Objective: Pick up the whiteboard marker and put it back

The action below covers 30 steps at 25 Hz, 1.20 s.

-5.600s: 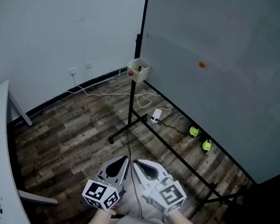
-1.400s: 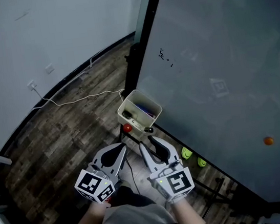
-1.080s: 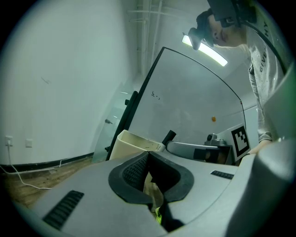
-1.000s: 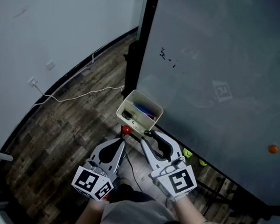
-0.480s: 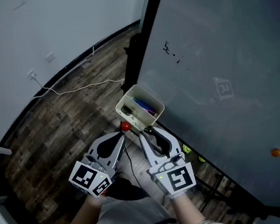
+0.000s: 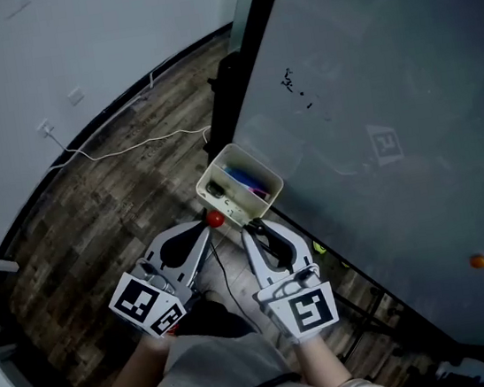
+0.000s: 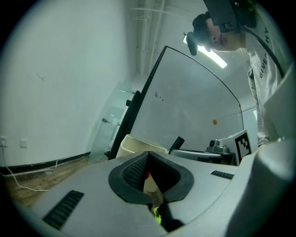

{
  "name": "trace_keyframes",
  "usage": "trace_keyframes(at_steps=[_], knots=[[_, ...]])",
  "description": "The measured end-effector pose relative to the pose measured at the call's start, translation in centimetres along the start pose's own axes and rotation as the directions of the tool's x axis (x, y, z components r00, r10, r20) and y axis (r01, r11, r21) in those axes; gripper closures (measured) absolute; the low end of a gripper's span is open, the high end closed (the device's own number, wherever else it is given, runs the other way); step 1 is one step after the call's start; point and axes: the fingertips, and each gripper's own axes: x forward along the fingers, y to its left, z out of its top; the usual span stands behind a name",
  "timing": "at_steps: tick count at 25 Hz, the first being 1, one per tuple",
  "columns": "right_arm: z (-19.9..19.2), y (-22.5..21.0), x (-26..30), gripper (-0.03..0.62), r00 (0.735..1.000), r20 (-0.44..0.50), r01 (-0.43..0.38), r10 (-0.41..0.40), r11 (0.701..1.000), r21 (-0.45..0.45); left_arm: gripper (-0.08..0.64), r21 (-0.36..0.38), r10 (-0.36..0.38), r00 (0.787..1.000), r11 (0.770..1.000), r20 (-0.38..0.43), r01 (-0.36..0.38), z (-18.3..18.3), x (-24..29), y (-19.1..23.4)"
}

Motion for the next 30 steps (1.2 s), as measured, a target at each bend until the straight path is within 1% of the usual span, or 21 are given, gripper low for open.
trace_keyframes(at_steps=[13,19,26,30], knots=[[1.0,-0.7,0.3,0.518,0.999,-0.003,0.048,-0.048,0.999,-0.021,0.549,-0.003,-0.056,0.998,0.998,-0.017,0.056,0.5,0.4,0.9],[1.9,-0.7,0.9,0.518,0.999,0.002,0.035,-0.035,0.999,-0.015,0.549,0.004,-0.073,0.997,0.997,-0.023,0.073,0.9,0.8,1.2],[2.8,-0.5,1.0,0.518,1.0,-0.003,-0.002,0.002,1.0,-0.004,0.549,0.007,-0.077,0.997,0.997,-0.029,0.077,1.1,0.9,1.5],[3.6,-0.5,0.9,0.518,1.0,0.003,-0.008,0.008,1.0,-0.007,0.549,0.004,-0.08,0.996,0.997,-0.032,0.08,1.1,1.0,1.6]])
